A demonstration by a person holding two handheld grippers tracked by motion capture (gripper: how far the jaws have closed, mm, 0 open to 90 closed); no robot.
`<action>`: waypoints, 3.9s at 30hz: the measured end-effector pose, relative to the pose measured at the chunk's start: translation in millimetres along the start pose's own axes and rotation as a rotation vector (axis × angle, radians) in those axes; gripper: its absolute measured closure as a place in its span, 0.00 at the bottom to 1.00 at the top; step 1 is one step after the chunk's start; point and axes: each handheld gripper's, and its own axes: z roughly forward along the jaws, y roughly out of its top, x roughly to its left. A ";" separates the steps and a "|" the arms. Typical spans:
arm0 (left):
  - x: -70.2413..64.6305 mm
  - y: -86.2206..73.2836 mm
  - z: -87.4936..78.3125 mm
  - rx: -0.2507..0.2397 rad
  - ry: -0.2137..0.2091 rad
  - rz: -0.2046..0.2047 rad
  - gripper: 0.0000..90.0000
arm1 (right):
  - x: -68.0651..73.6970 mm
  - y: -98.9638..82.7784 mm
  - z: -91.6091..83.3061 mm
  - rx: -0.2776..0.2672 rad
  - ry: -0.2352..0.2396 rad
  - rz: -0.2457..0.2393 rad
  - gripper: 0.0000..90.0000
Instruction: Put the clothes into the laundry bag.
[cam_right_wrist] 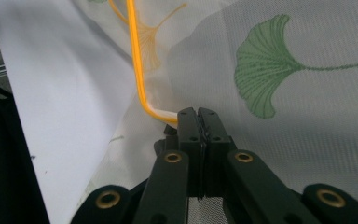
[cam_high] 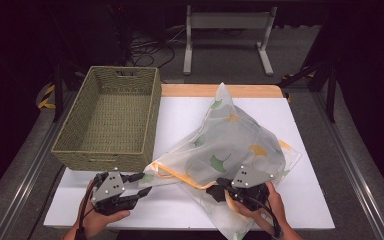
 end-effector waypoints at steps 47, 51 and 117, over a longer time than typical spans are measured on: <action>-15.6 61.9 198.1 0.074 0.099 -0.015 0.95 | 7.9 -24.9 -18.4 0.077 0.095 0.055 0.99; -12.1 61.2 192.0 0.039 0.038 -0.033 0.90 | 8.4 -24.9 -15.9 0.080 0.084 0.052 0.99; -12.4 72.6 150.6 0.023 -0.057 0.047 0.45 | 3.0 -20.5 -25.2 0.003 0.037 0.070 1.00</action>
